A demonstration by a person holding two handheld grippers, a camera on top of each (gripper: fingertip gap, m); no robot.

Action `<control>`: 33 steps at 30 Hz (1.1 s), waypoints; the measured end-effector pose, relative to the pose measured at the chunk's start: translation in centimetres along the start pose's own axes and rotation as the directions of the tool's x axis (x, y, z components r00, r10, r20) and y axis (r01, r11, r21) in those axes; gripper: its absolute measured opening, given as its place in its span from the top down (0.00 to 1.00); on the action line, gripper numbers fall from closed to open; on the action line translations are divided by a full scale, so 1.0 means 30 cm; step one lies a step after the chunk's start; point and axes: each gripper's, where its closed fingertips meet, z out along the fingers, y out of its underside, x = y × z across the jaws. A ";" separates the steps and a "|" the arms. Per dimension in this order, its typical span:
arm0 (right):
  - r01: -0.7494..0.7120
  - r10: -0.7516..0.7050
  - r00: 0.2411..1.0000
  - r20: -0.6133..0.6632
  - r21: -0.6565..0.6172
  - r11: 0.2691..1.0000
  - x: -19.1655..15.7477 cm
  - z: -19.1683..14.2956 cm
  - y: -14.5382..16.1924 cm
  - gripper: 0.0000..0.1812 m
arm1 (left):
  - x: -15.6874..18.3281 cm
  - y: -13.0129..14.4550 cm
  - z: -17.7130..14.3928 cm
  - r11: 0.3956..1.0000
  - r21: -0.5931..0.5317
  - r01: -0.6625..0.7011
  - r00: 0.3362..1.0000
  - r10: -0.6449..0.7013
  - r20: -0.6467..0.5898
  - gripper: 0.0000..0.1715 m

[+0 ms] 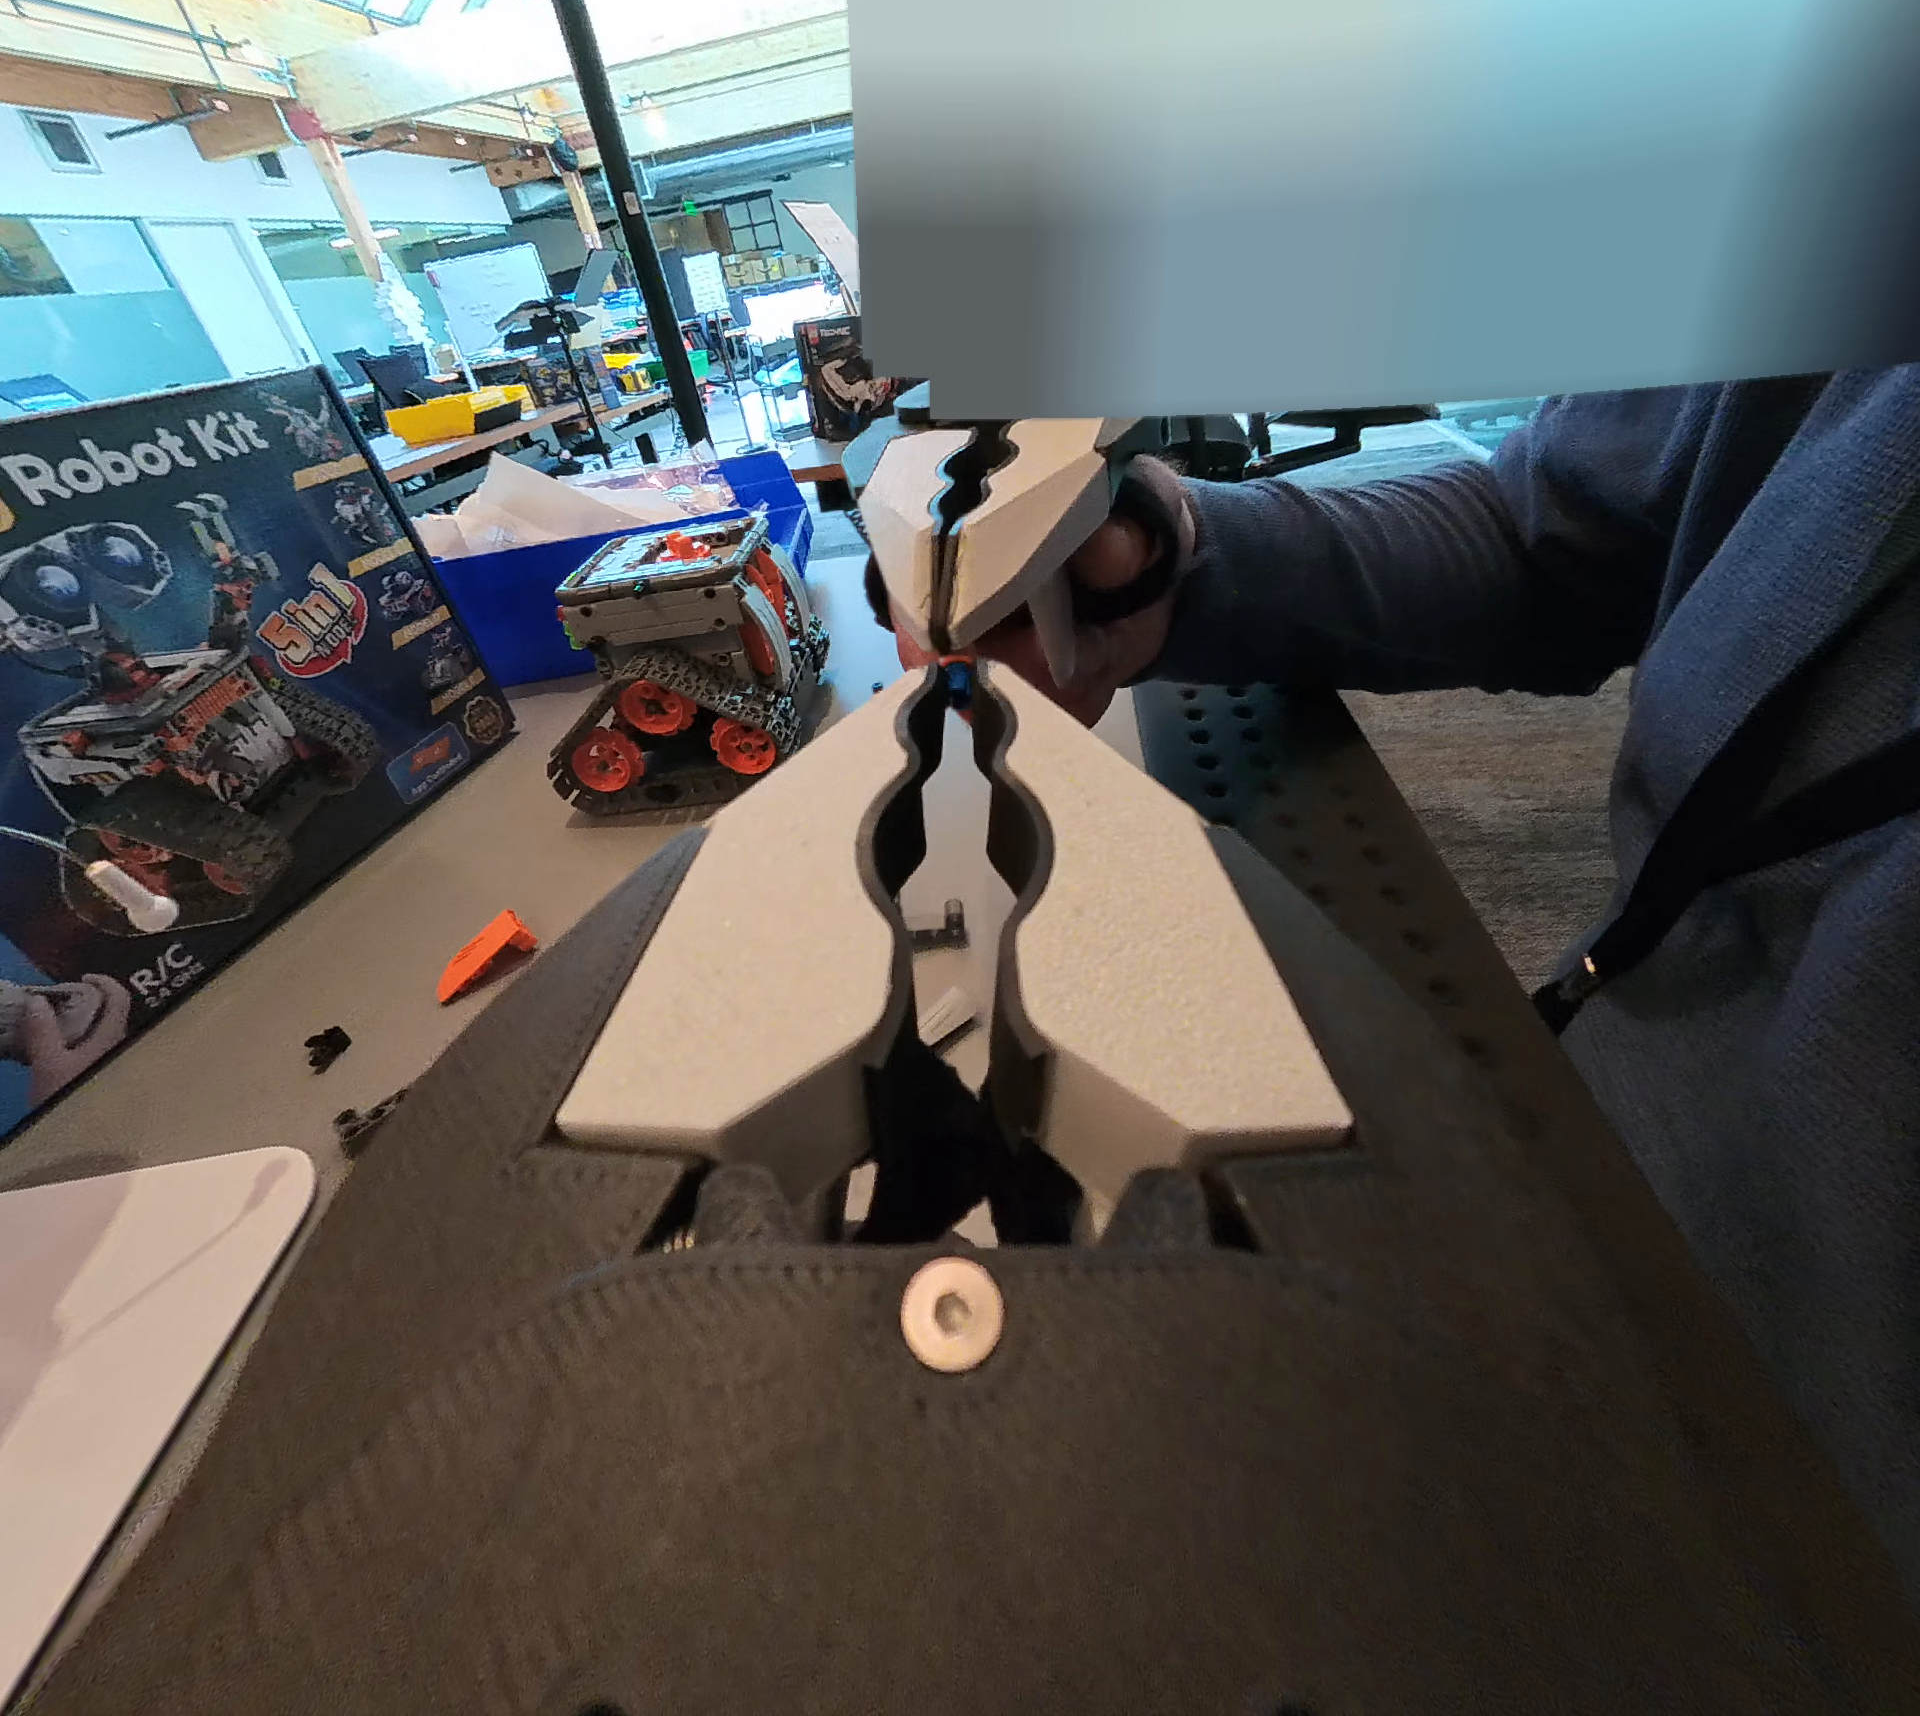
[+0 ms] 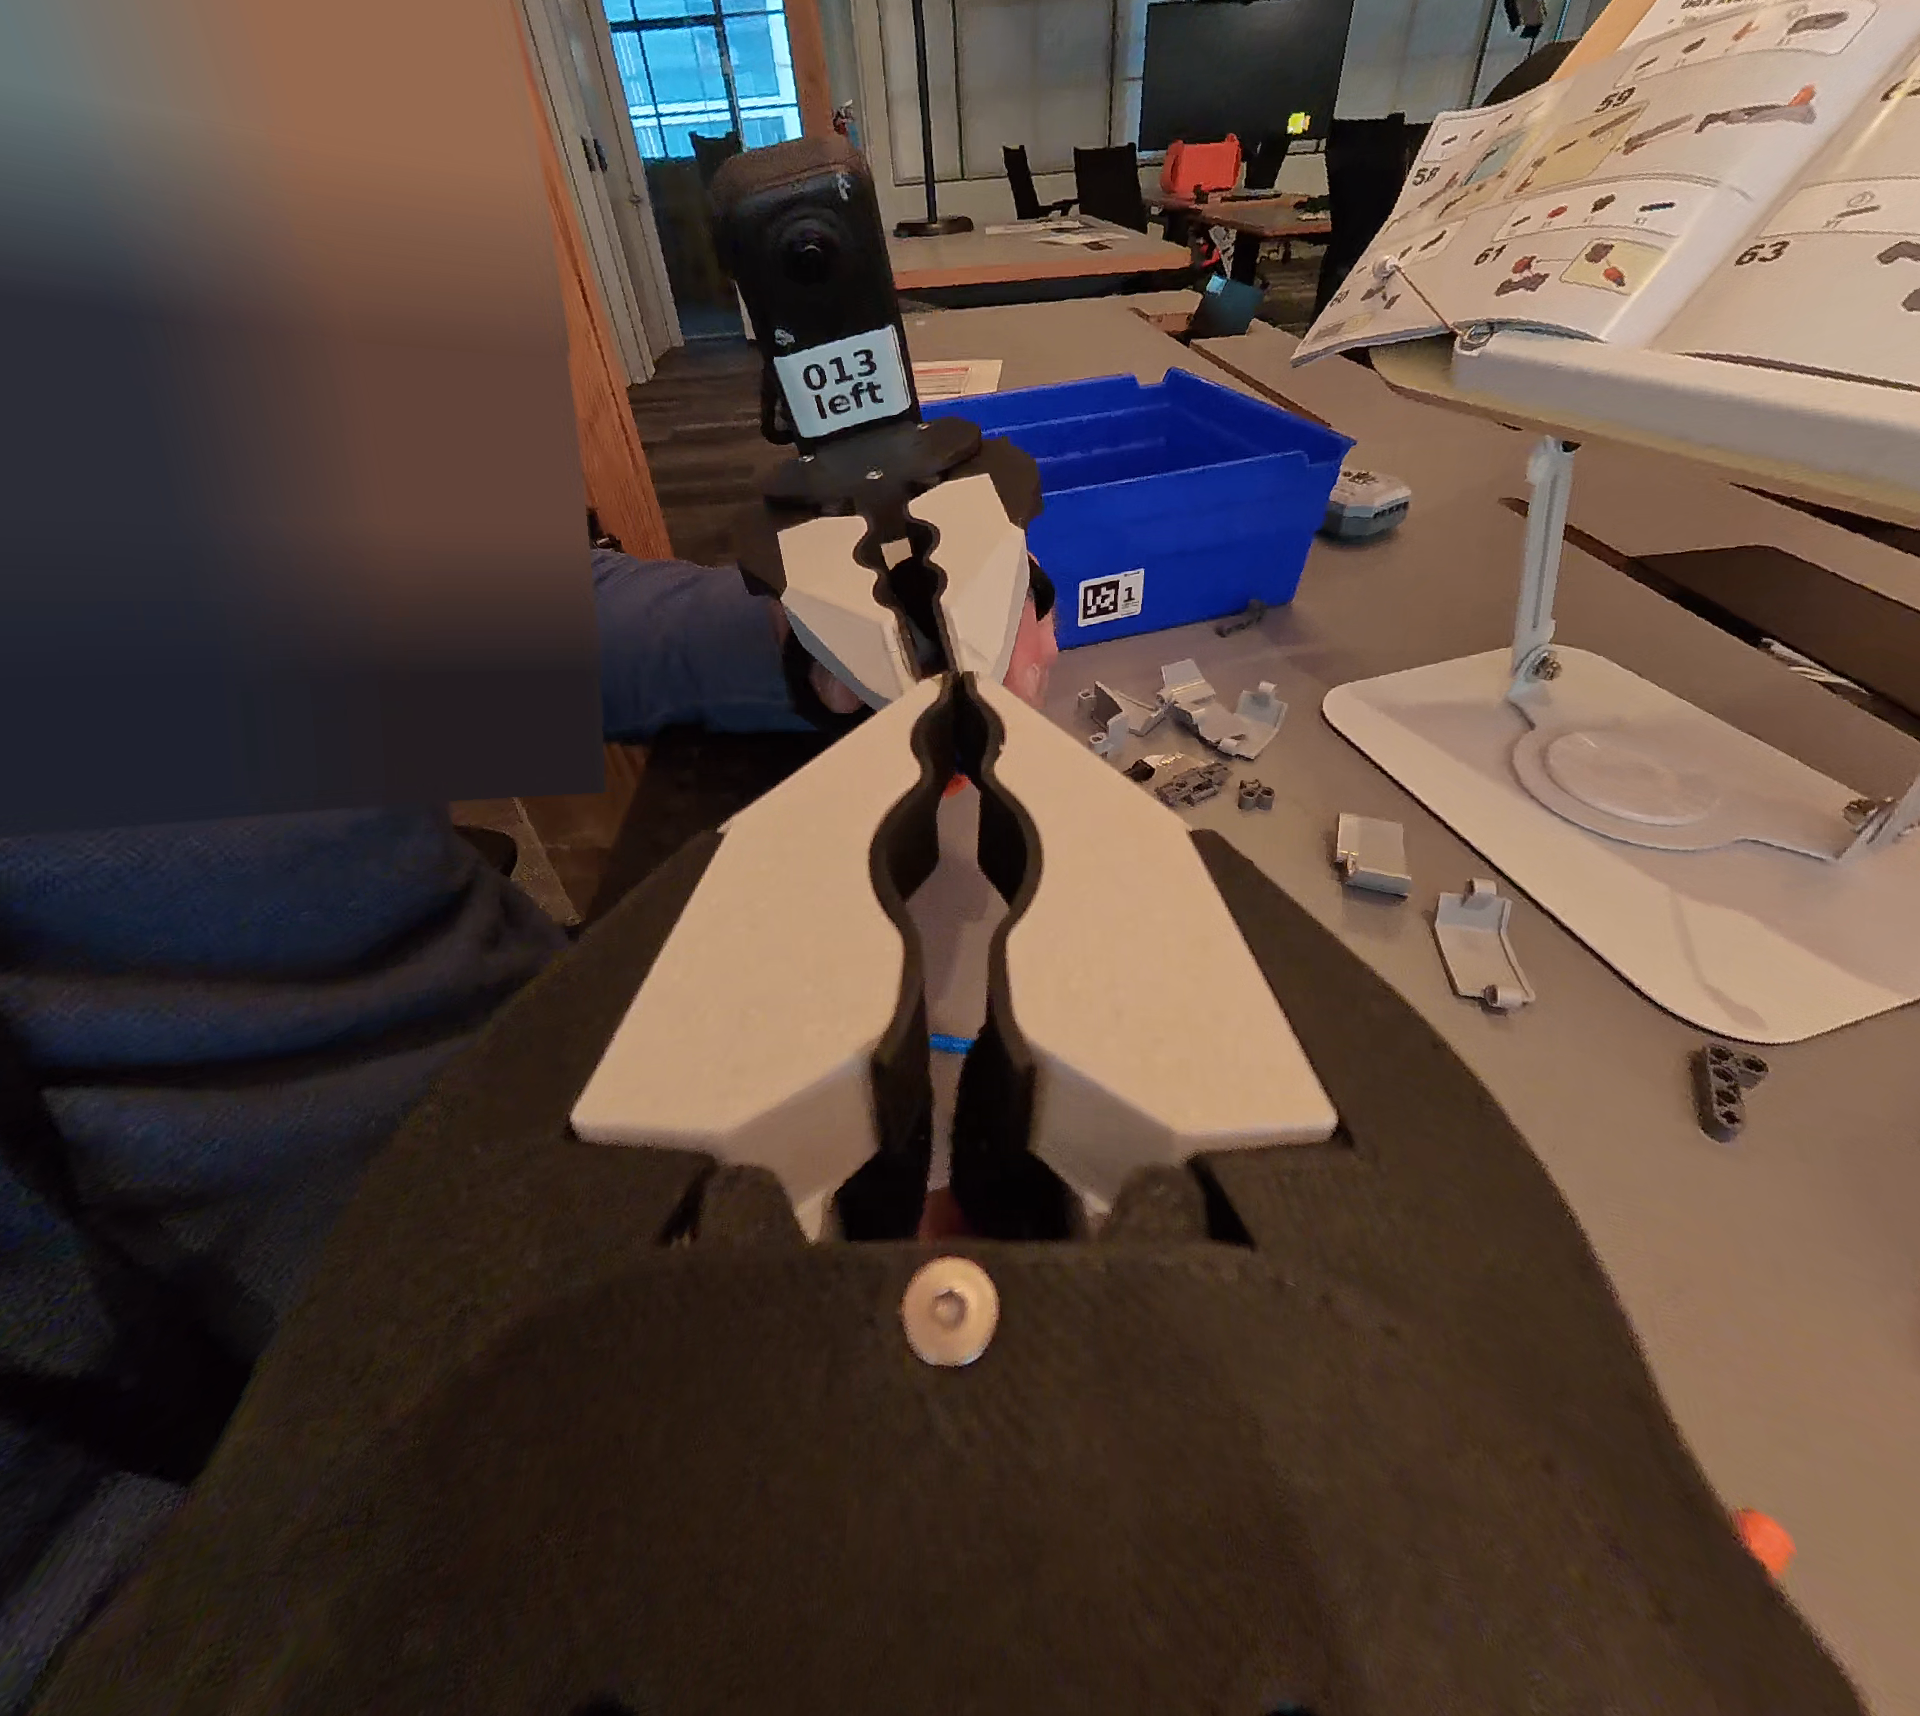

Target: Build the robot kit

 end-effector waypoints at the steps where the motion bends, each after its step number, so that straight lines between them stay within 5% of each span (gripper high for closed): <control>1: 0.002 -0.002 1.000 -0.002 -0.002 1.000 0.002 -0.005 -0.003 1.00 | -0.004 -0.005 -0.002 1.000 0.012 0.012 1.000 -0.012 0.000 0.98; 6: 0.000 0.000 1.000 -0.012 -0.018 1.000 0.006 -0.011 0.002 0.90 | -0.011 -0.020 -0.007 0.999 0.035 0.007 1.000 -0.008 0.015 0.98; 14: -0.032 0.032 0.999 -0.003 0.033 0.999 0.001 0.007 -0.002 0.97 | -0.012 -0.031 -0.011 0.998 0.056 0.014 1.000 -0.015 0.007 0.98; 18: 0.062 -0.066 0.997 -0.028 -0.103 0.993 0.013 0.003 0.059 0.97 | -0.004 0.042 -0.011 0.997 -0.078 0.025 0.999 -0.028 -0.037 0.95; 26: 0.298 -0.261 0.953 0.153 -0.628 0.719 -0.023 -0.007 0.373 0.97 | 0.053 0.316 -0.046 0.871 -0.488 -0.063 0.991 -0.003 -0.134 0.91; 33: 0.355 -0.276 0.933 0.233 -0.731 0.583 -0.004 0.004 0.475 0.97 | 0.092 0.436 -0.045 0.795 -0.595 -0.118 0.982 0.007 -0.186 0.89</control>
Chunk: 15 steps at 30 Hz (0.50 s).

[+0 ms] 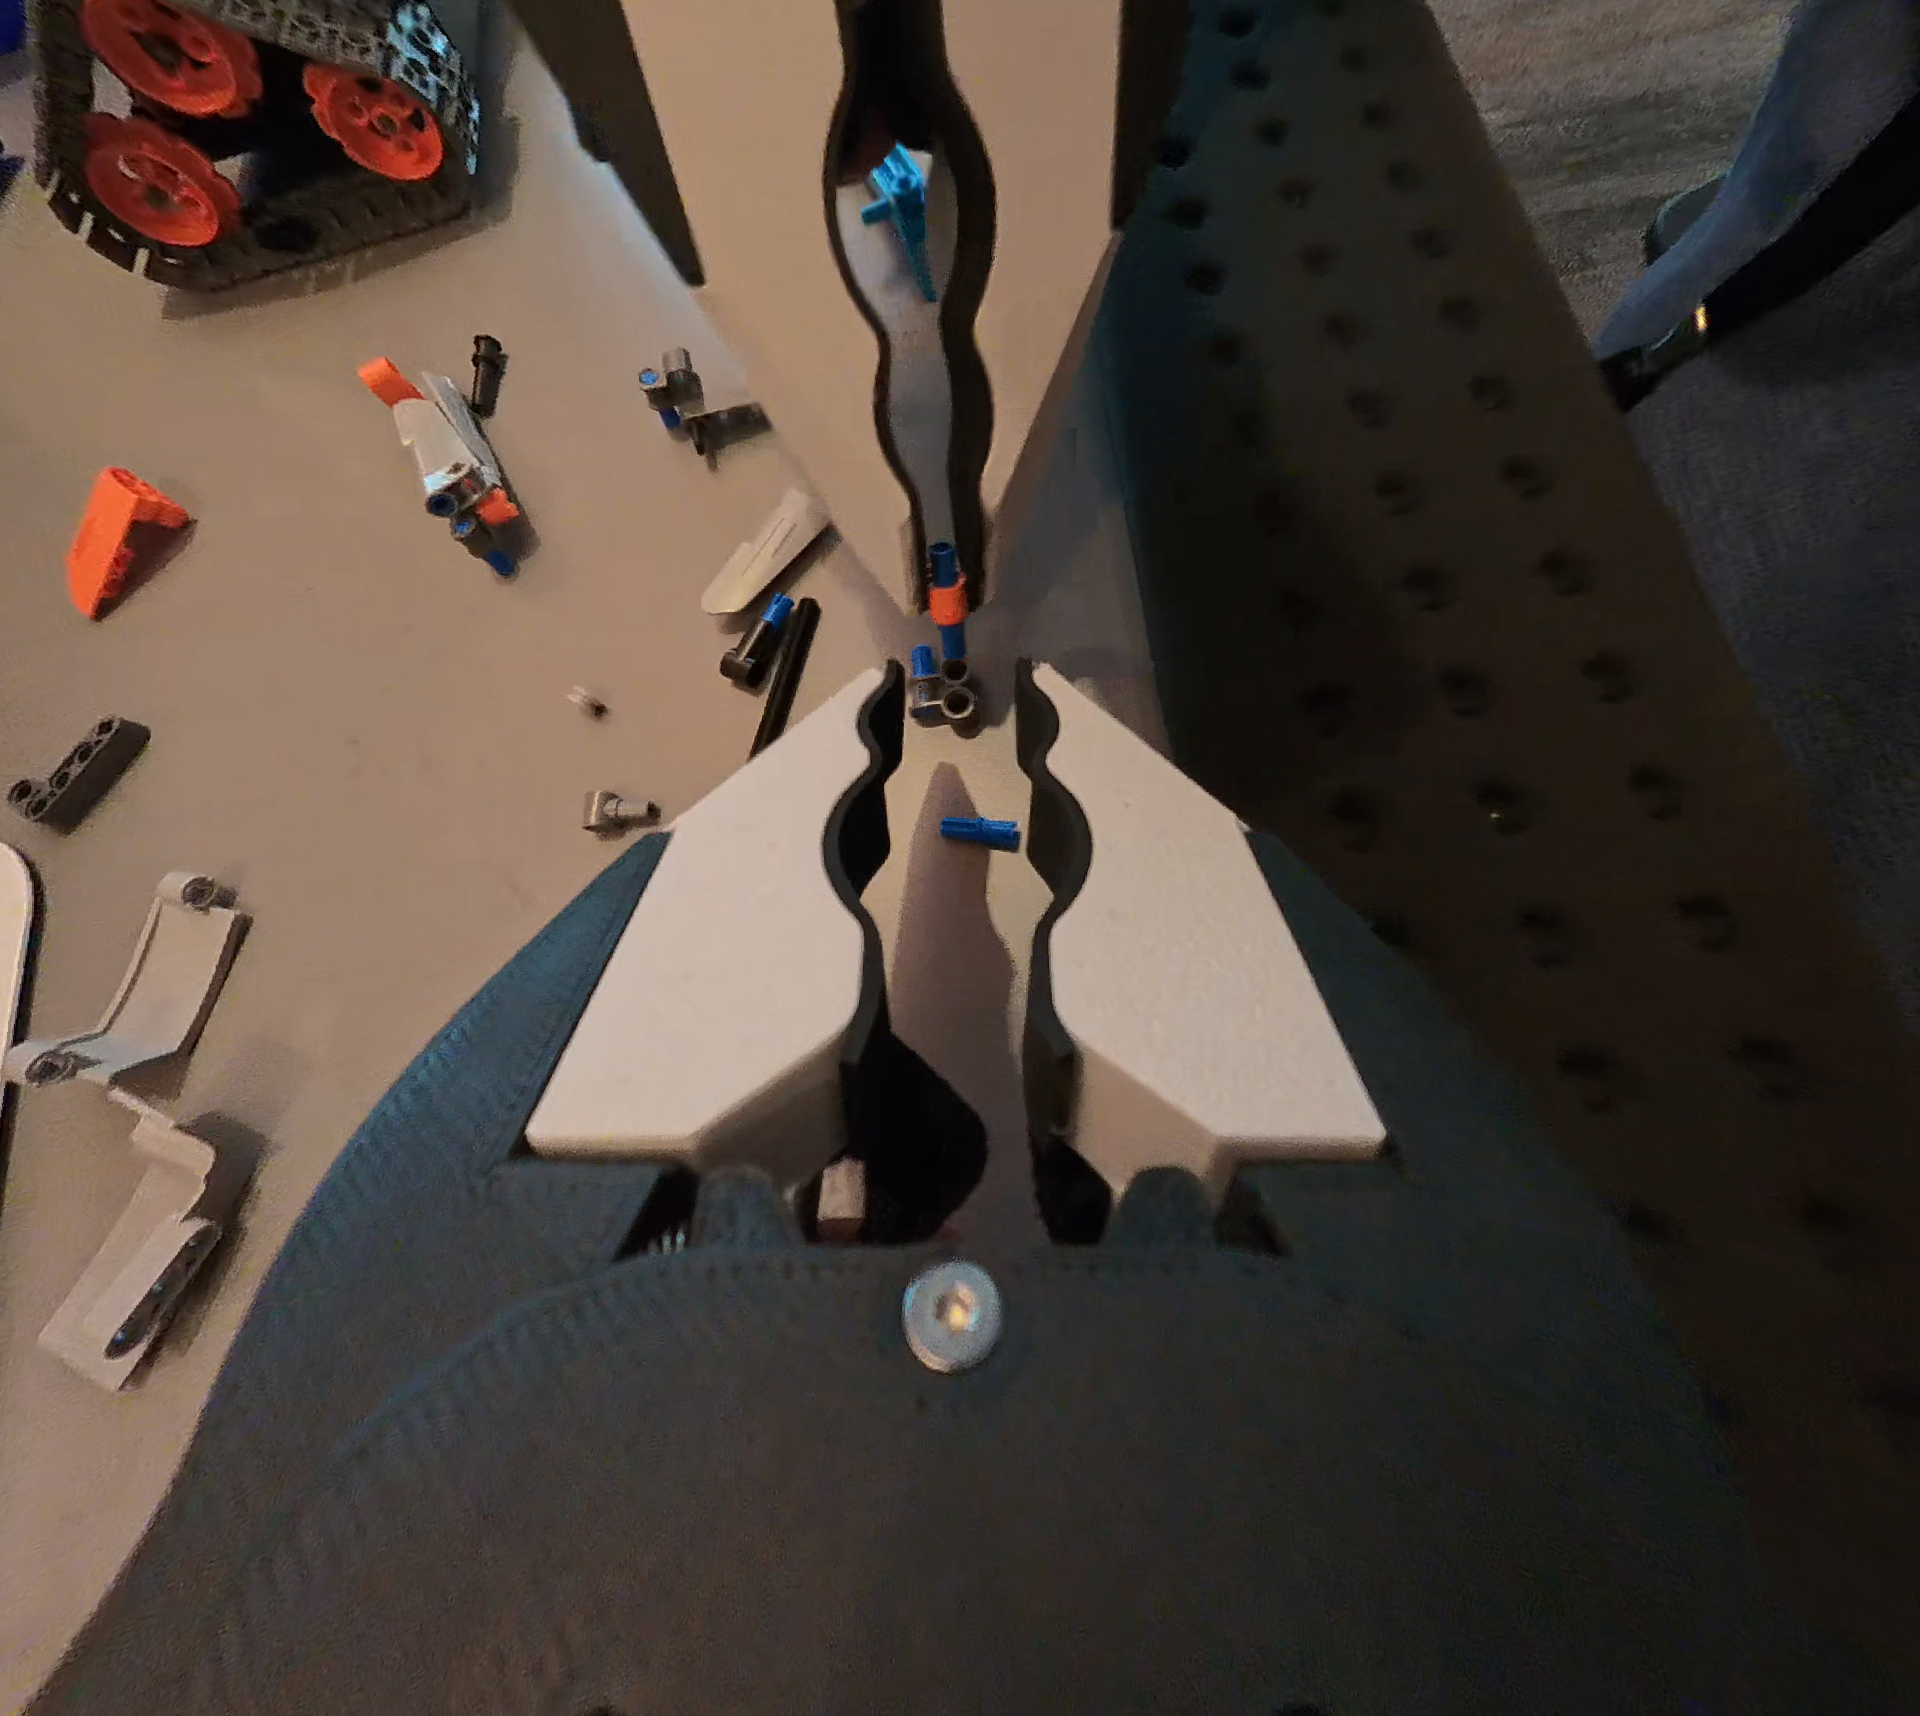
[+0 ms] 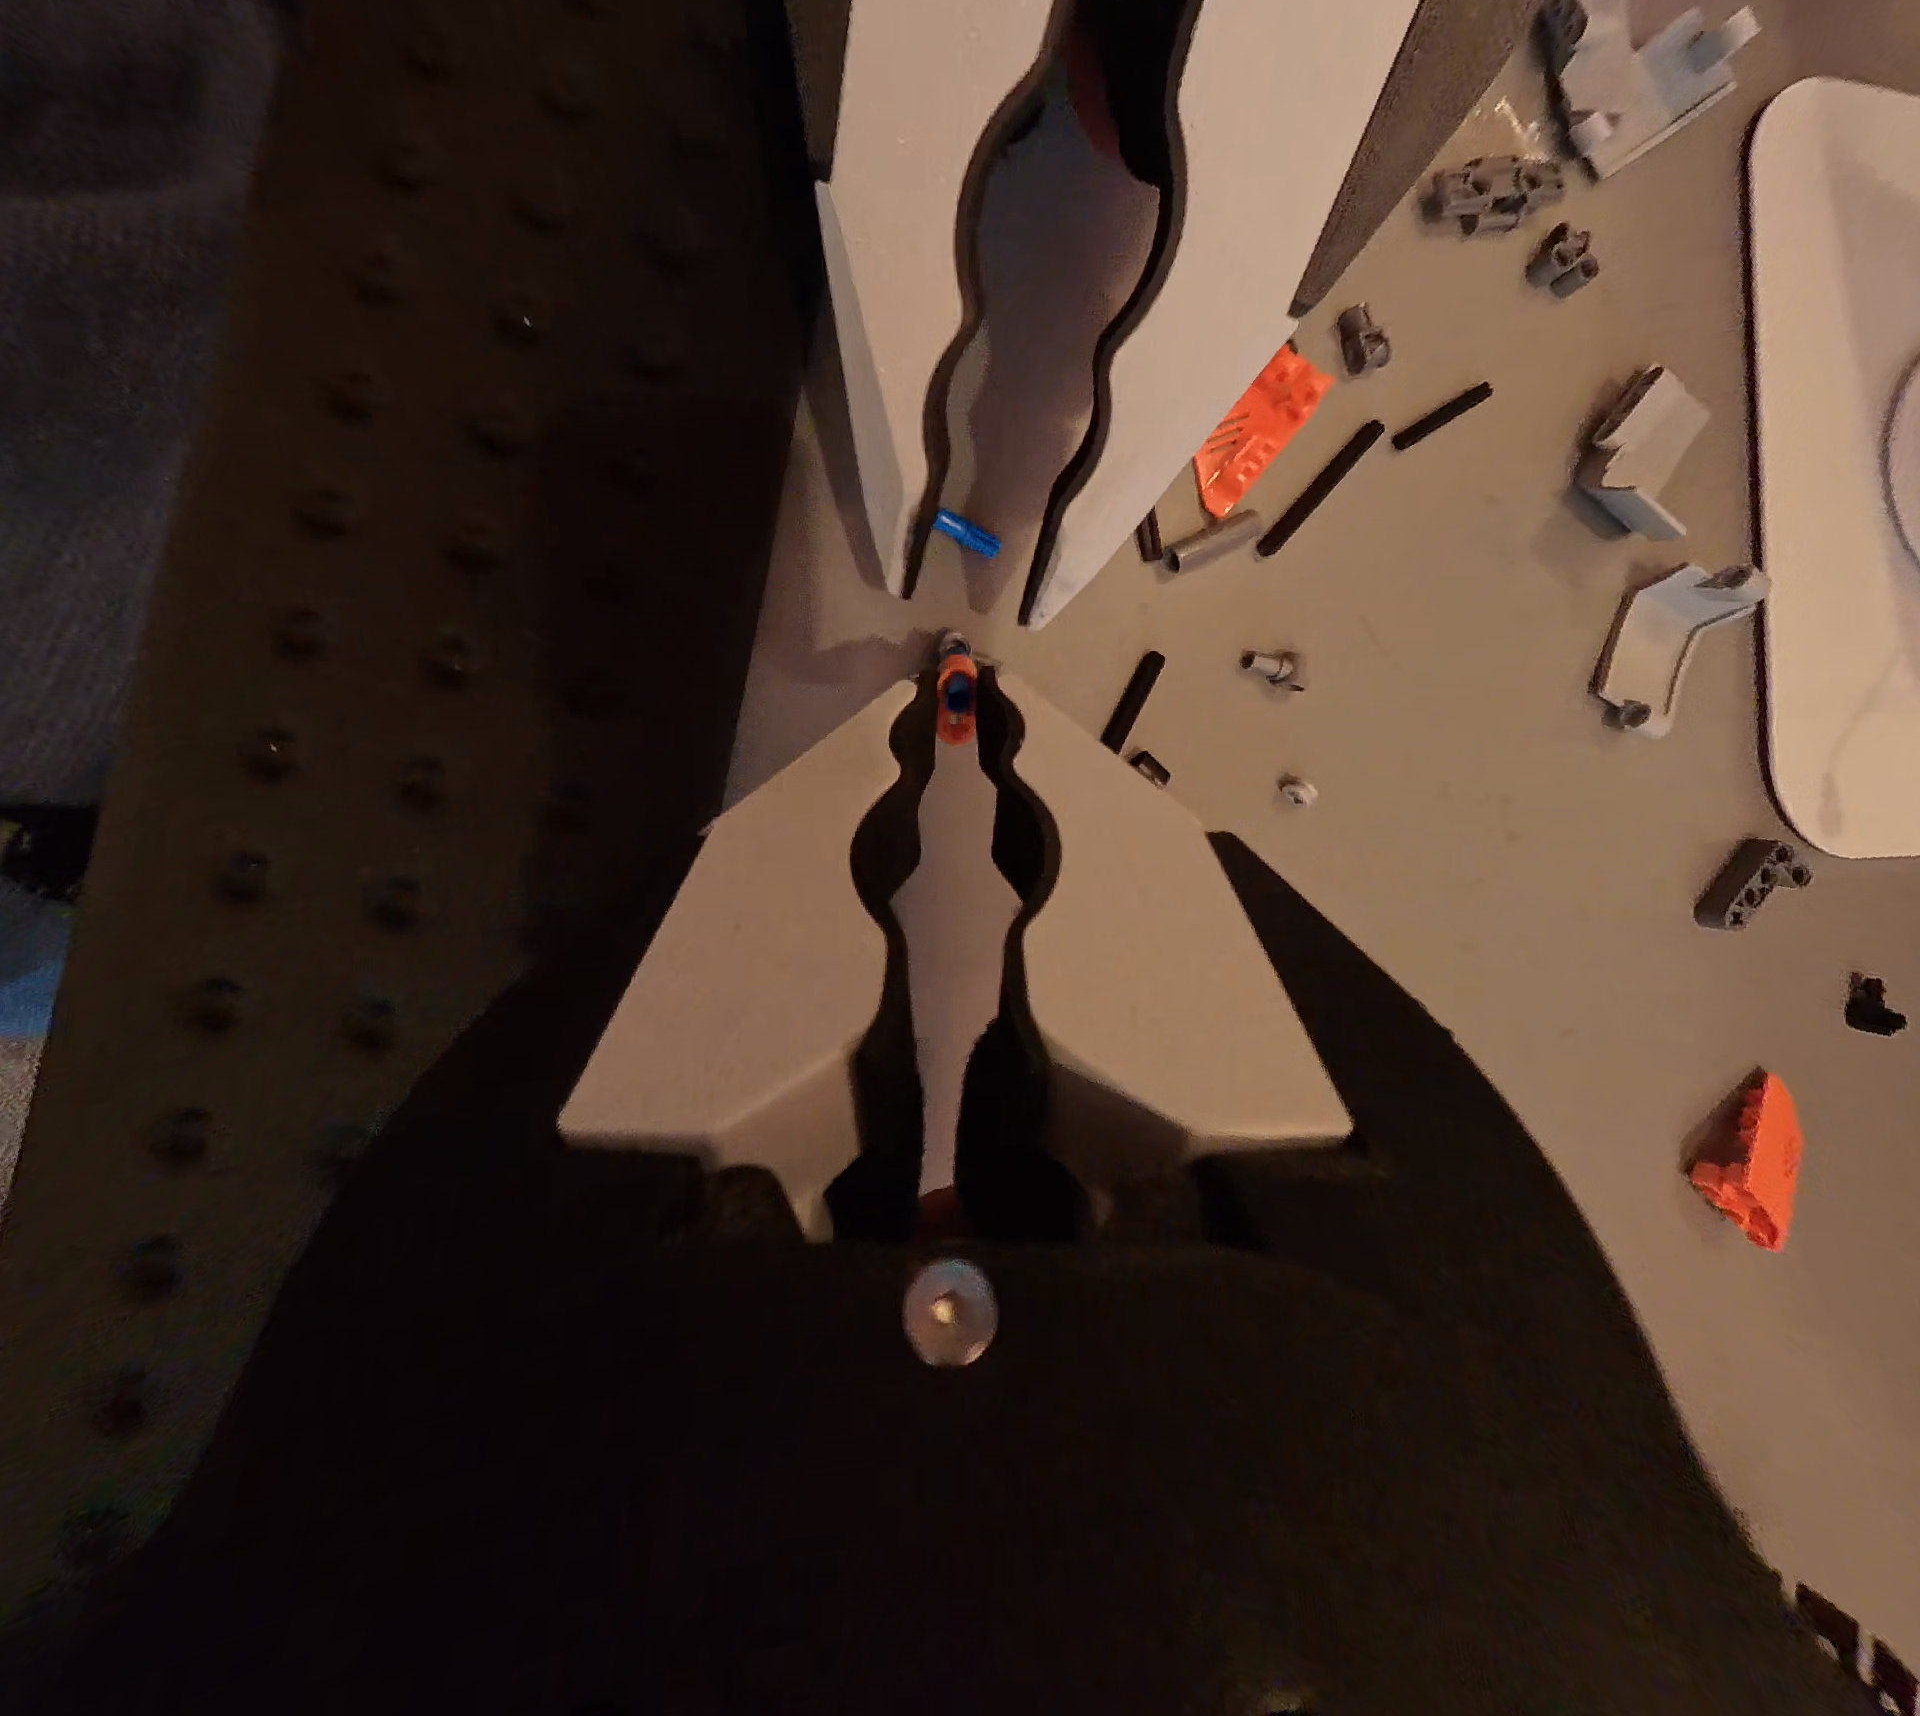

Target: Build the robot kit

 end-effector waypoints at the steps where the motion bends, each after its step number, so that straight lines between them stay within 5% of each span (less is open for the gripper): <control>1: 0.008 -0.008 1.000 0.007 -0.028 1.000 0.001 0.006 0.013 0.97 | 0.001 0.005 0.006 1.000 -0.008 -0.003 1.000 0.003 -0.001 0.89; 15: -0.035 0.036 0.999 0.004 -0.023 0.999 0.041 -0.015 0.036 0.97 | -0.014 0.053 0.058 0.994 -0.094 -0.058 0.997 0.062 0.042 0.92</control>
